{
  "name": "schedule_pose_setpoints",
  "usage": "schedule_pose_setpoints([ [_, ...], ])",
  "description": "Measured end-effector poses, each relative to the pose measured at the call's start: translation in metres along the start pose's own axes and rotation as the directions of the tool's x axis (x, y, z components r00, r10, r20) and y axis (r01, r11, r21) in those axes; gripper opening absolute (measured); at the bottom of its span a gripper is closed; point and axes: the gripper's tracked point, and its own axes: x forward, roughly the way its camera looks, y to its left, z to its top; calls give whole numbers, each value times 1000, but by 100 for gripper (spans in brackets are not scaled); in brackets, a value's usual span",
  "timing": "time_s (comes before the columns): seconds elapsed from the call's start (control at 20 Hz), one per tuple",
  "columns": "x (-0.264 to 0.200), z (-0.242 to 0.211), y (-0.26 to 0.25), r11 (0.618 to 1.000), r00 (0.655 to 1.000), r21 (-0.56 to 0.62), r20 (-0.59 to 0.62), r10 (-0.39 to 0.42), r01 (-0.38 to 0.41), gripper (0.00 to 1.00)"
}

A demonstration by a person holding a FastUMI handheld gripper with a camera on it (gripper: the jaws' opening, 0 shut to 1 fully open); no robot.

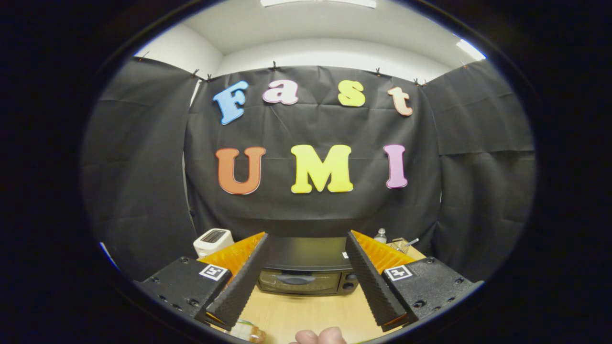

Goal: Open the toaster oven, put the food inside, and close the toaster oven door.

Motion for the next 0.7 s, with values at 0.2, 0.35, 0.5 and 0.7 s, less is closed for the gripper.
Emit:
schedule_pose_setpoints([
  [0.2, 6, -8, -2, 1000, 1000, 1, -21, -4, 4, 100],
  [0.35, 13, -16, -1, 1000, 999, 4, -36, 0, 0, 100],
  [0.5, 20, -31, 6, 1000, 997, 15, -72, 13, -12, 100],
  [0.7, 34, -44, 13, 999, 995, 19, -97, 28, -26, 100],
])
